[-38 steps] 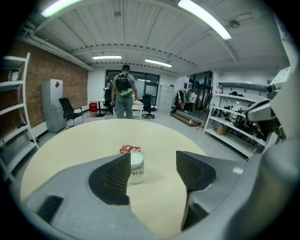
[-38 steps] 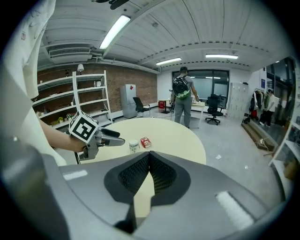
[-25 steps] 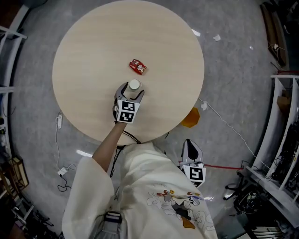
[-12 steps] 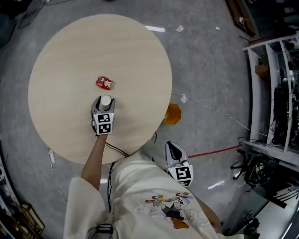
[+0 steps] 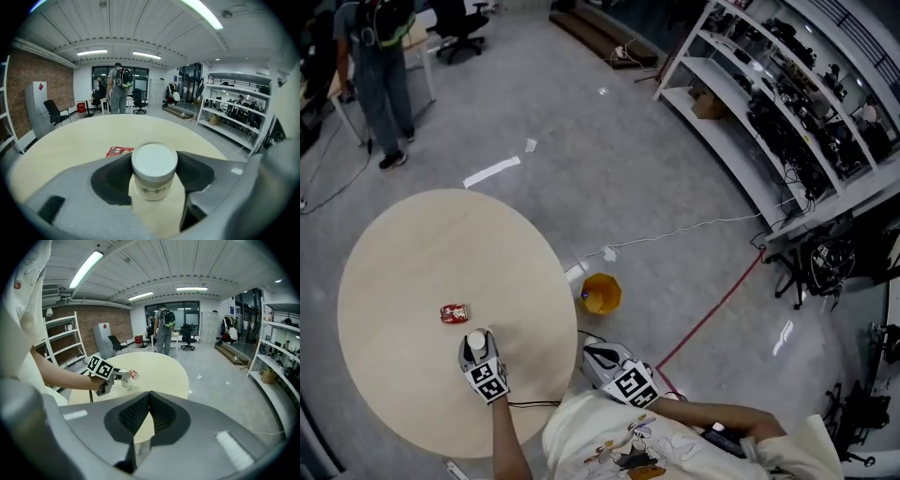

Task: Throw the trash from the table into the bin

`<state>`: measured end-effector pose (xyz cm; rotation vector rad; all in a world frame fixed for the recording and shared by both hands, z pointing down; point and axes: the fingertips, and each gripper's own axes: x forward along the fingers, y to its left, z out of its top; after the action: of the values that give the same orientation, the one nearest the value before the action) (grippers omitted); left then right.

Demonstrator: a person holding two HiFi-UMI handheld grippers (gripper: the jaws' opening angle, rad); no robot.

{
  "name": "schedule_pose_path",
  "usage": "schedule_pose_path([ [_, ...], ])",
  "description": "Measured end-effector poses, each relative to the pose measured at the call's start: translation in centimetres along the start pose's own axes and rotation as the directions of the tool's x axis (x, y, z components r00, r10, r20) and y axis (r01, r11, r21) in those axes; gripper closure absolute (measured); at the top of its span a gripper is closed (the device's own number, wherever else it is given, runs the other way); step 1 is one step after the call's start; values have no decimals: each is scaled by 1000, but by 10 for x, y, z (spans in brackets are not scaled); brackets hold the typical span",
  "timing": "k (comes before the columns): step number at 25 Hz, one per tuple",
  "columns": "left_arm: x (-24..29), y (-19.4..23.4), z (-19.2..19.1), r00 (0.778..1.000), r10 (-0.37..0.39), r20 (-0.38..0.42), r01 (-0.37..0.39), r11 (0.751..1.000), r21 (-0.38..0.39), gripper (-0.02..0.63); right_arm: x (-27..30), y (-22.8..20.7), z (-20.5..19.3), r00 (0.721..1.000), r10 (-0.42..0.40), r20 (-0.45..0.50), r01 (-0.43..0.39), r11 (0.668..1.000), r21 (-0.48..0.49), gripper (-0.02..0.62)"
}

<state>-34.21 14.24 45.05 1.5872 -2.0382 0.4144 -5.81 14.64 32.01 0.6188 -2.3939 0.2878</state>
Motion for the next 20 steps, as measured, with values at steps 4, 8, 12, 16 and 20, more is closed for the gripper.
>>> schedule_pose_path([
  [4, -28, -31, 21, 998, -53, 29, 53, 998, -22, 330, -8, 5, 10, 999, 31, 27, -32, 999, 33, 591],
  [8, -64, -57, 51, 993, -100, 58, 102, 994, -40, 328, -17, 7, 26, 997, 58, 55, -61, 997, 55, 591],
  [12, -75, -87, 58, 985, -159, 58, 163, 985, -56, 327, -15, -4, 24, 996, 40, 79, -47, 996, 78, 591],
  [16, -90, -118, 66, 976, -215, 34, 217, 975, -39, 327, -24, -29, 16, 996, -17, 85, 0, 981, 194, 591],
  [20, -109, -148, 86, 964, -263, 37, 263, 965, -6, 327, -26, -53, 23, 992, -41, 116, 15, 976, 217, 591],
])
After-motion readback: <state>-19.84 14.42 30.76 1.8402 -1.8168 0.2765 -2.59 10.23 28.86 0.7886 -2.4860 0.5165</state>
